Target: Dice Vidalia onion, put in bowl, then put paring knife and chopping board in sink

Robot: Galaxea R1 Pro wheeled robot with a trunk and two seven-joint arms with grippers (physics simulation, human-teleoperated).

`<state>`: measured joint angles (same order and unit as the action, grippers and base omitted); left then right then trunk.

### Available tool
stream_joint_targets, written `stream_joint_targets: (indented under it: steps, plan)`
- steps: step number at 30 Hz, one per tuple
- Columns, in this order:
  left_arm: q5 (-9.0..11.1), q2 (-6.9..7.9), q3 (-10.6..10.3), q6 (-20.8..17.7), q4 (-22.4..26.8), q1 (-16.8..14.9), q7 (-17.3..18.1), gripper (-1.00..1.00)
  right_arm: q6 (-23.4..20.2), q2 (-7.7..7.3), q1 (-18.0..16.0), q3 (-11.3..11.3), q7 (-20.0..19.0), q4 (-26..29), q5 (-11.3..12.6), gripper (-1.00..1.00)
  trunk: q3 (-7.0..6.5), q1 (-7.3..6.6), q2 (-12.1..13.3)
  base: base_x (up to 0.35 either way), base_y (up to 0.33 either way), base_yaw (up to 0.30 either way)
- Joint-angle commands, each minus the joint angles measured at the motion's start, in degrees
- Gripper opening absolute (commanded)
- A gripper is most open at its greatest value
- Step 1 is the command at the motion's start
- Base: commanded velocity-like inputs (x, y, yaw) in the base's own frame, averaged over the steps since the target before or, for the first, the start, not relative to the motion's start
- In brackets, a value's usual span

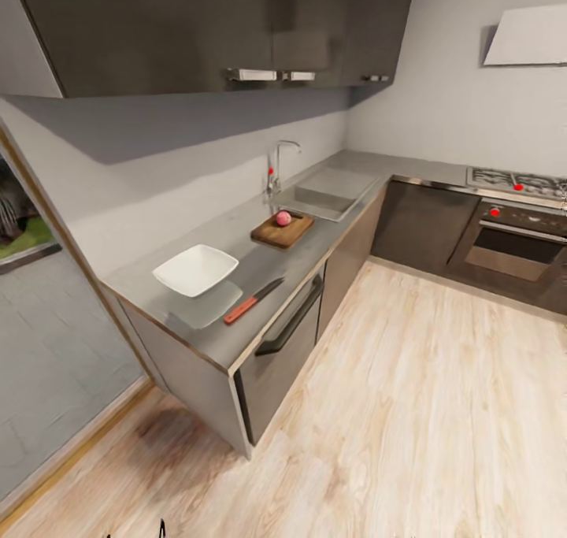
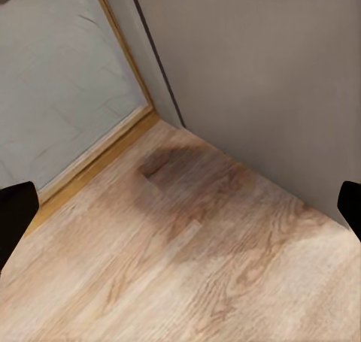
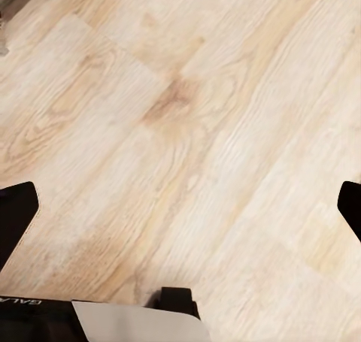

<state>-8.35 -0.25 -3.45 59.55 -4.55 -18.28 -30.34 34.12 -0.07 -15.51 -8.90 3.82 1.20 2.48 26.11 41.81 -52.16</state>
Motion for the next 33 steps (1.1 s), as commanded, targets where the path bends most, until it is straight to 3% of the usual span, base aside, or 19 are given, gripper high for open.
stream_joint_targets:
  steps: [1, 13, 24, 26, 28, 31, 32, 33]
  plan:
    - [-0.4, -0.02, -0.3, 0.1, -0.2, -0.1, -0.6, 1.0, 0.2, 0.01, 0.0, -0.5, 0.3, -0.1, 0.2, 1.0, -0.01, 0.01, 0.0, 0.0, 0.295, -0.208]
    - [-0.4, -0.02, -0.3, 0.1, -0.2, -0.1, -0.5, 1.0, 0.2, 0.03, 0.0, -0.5, 0.3, -0.1, 0.2, 1.0, -0.84, 0.01, 0.0, 0.0, 0.274, -0.208]
    - [-0.4, -0.02, -0.3, 0.1, -0.2, -0.1, -0.5, 1.0, 0.0, 0.22, 0.0, -0.5, 0.6, 0.1, 0.0, 1.0, -1.31, 0.01, 0.0, 0.0, 0.022, -0.13]
    - [-0.4, -0.08, -0.3, 0.1, -0.2, -0.1, -0.5, 1.0, -1.7, -0.16, -0.1, -0.3, 1.8, 4.6, 0.0, 1.0, -1.31, 0.01, 0.0, 0.0, 0.0, -0.005]
    - [-0.4, -0.12, -0.3, 0.1, -0.3, -0.1, -0.5, 1.0, -5.4, -0.26, -0.1, -0.3, 3.7, 10.1, 0.0, 1.0, -1.32, 0.01, 0.0, 0.0, 0.0, -0.003]
    - [-0.4, -0.13, -0.3, 0.1, -0.3, -0.1, -0.5, 1.0, -23.9, -0.34, -0.1, -0.2, 11.9, 27.9, 0.0, 1.0, -1.32, 0.01, 0.0, 0.0, 0.0, -0.001]
    - [-0.4, -0.11, -0.3, 0.1, -0.3, -0.1, -0.5, 1.0, -31.8, -0.38, -0.1, -0.2, 15.5, 37.7, 0.0, 1.0, -1.32, 0.01, 0.0, 0.0, 0.019, 0.0]
    - [-0.4, -0.11, -0.3, 0.1, -0.3, -0.1, -0.5, 1.0, -34.4, -0.38, -0.1, -0.2, 16.9, 41.8, 0.0, 1.0, -1.32, 0.01, 0.0, 0.0, 0.057, 0.0]
